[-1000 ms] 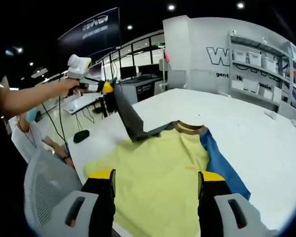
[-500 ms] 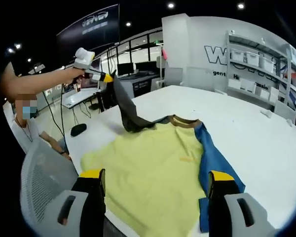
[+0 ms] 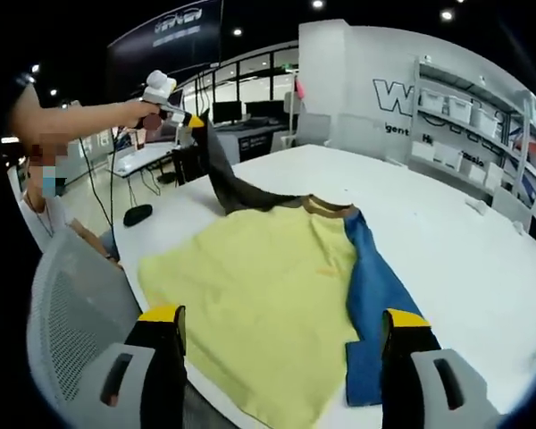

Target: Fold the garment on the visible template until the final outline fits inside the template.

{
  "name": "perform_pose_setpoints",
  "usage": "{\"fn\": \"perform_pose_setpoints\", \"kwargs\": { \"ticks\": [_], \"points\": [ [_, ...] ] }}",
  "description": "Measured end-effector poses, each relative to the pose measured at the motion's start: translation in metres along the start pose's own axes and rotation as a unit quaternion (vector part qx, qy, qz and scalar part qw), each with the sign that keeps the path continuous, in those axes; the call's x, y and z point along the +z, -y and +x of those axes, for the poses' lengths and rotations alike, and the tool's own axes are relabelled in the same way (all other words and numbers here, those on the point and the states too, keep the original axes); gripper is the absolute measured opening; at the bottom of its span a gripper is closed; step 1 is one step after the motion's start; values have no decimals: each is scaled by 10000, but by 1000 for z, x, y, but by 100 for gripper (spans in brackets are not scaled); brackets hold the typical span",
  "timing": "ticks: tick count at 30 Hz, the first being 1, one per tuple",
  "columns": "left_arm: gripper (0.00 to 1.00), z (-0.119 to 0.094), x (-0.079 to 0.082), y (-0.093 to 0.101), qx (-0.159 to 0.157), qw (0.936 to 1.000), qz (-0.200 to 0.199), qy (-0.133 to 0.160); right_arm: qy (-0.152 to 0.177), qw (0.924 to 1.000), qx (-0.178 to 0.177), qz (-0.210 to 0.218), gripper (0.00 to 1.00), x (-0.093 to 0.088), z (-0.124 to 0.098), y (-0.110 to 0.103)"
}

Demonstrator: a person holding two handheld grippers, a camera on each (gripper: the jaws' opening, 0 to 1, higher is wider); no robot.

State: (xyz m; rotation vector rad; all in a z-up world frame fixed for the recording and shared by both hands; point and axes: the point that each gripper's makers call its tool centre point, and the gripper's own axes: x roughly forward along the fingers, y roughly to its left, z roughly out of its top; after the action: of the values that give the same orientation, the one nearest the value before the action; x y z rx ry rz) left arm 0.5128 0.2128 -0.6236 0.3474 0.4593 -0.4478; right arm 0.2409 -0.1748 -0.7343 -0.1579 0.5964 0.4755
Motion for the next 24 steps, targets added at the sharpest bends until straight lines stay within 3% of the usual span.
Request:
{"fn": "perform_pose_setpoints", "kwargs": {
  "ticks": [11, 24],
  "points": [
    [5, 5, -19, -30, 336, 9976, -425, -428, -133, 9998, -35, -110, 90, -6, -2, 3],
    [5, -2, -71, -50, 794, 9851, -1146, -1010, -246, 9995, -162, -120, 89, -17, -8, 10]
  ]
}}
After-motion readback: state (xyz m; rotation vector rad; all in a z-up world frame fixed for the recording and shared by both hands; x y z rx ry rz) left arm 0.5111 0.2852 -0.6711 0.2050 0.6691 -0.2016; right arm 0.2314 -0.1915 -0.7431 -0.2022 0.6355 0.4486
